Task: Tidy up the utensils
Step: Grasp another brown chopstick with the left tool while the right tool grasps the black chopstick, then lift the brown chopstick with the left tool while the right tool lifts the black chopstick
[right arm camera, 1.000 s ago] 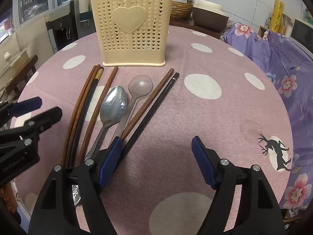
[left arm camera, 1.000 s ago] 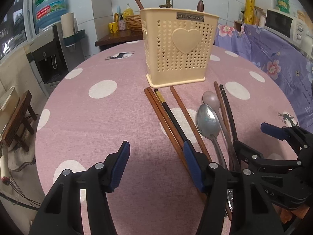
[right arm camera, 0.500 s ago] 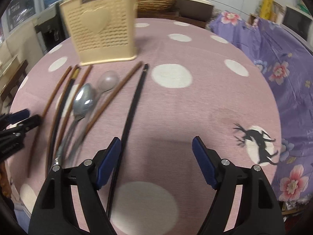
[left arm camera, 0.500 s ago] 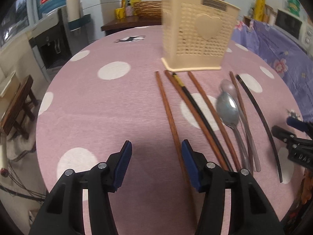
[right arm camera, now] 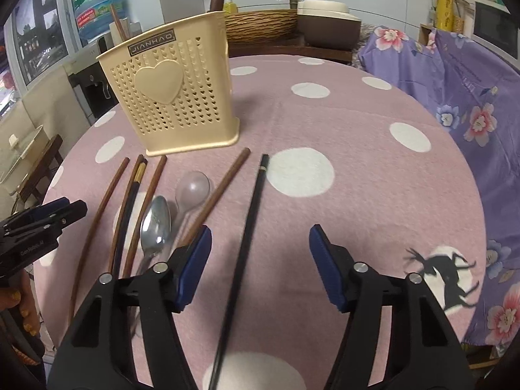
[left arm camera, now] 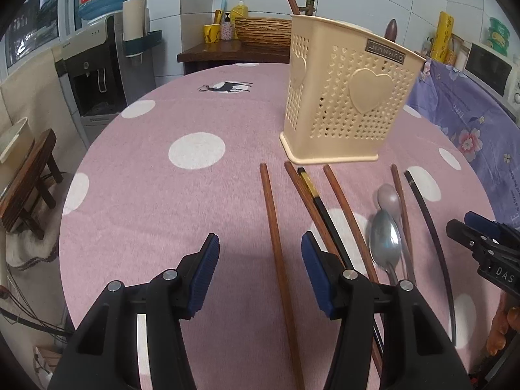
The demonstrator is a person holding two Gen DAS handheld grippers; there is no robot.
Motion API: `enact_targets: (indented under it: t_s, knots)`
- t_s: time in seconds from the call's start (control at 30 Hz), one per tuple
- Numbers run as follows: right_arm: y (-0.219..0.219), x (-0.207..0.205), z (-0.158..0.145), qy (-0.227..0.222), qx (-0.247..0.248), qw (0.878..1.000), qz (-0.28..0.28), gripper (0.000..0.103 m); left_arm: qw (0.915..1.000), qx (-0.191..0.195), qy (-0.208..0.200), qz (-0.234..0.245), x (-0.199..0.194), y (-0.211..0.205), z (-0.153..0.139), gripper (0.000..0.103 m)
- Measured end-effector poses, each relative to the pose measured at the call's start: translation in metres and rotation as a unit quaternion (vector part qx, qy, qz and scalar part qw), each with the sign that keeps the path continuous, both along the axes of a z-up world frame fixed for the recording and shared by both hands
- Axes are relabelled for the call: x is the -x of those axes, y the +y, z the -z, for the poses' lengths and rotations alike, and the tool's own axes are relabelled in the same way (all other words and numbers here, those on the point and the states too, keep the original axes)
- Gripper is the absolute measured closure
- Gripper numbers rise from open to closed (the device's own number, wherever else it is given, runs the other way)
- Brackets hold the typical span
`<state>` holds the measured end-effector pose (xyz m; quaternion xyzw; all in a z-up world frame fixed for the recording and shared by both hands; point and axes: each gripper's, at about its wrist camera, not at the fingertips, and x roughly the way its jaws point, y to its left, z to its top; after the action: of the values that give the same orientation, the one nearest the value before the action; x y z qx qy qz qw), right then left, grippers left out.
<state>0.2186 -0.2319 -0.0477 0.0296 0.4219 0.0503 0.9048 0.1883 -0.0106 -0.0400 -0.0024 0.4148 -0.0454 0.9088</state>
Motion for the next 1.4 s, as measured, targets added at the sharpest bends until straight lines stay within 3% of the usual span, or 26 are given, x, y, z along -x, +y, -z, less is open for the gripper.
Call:
enact_targets:
  t_s: [0.3, 0.67, 0.87, 0.97, 1.4]
  knots:
    - [0.005, -0.042, 0.014, 0.026, -0.003, 1.000, 0.016, 0.063, 0.9997, -0.009, 0.022, -0.002, -0.035, -0.008, 0.012, 0.059]
    - [0.011, -0.071, 0.024, 0.037, 0.022, 0.999, 0.028, 0.077, 0.9994, -0.011, 0.027, -0.019, -0.055, -0.011, 0.025, 0.071]
    - [0.016, -0.078, 0.026, 0.033, 0.037, 0.998, 0.035, 0.093, 0.9989, -0.032, 0.026, -0.022, -0.065, -0.015, 0.026, 0.086]
    - [0.016, -0.079, 0.026, 0.028, 0.037, 0.998, 0.034, 0.094, 0.9988, -0.032, 0.028, -0.026, -0.067, -0.014, 0.026, 0.094]
    - [0.004, -0.083, 0.026, 0.031, -0.023, 0.999, 0.027, 0.095, 0.9989, -0.031, 0.025, -0.024, -0.066, -0.020, 0.026, 0.095]
